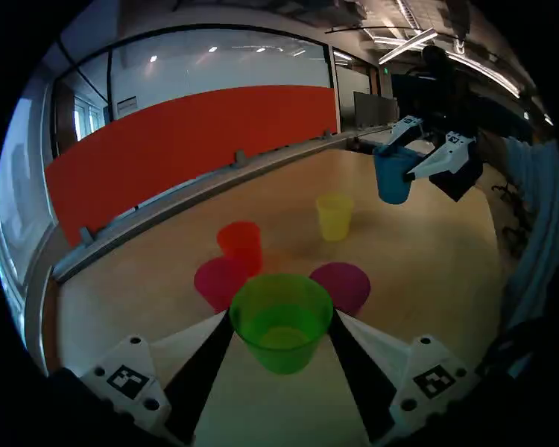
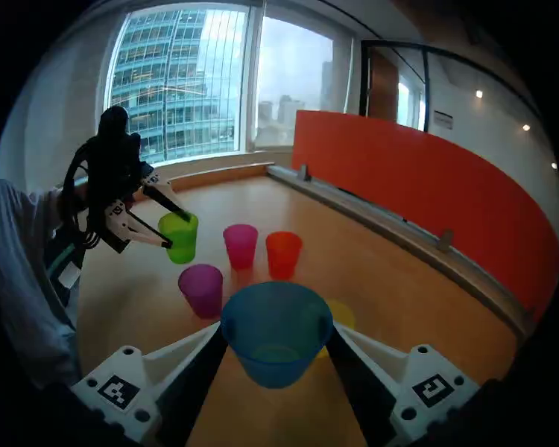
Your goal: Pour water
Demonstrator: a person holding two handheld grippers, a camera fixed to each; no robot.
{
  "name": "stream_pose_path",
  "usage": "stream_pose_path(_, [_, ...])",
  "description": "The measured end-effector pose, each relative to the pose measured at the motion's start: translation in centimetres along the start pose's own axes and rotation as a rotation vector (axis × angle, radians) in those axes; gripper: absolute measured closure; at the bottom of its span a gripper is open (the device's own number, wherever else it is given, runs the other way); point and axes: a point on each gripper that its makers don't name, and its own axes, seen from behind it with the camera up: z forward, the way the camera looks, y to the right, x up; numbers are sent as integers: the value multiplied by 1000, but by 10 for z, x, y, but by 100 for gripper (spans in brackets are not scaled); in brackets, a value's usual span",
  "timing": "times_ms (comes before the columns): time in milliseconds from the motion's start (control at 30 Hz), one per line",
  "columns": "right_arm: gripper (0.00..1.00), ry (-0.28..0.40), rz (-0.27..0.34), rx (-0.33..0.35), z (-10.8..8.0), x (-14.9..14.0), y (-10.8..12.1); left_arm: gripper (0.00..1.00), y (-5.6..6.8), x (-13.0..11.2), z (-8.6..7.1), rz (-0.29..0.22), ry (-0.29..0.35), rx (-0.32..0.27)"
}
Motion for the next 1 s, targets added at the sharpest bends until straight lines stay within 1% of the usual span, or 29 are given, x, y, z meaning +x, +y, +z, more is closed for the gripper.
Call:
stream_pose_path(267, [8,-39,11,10,8,-18,0,13,-4,-16,13,7,-43,-8])
stream_pose_path(467, [8,-67,8,16,12,-30,-1,13,-5,-26,21,-2,-61,-15])
stream_pose_path(767, [8,-93,16,28,18,-42,-3,13,-6,-38,29,-18,-80,-23])
stream_pose_path(1000, [8,-107,17,31,22,-49,-4,13,-7,-43,33,-21,-84,-27])
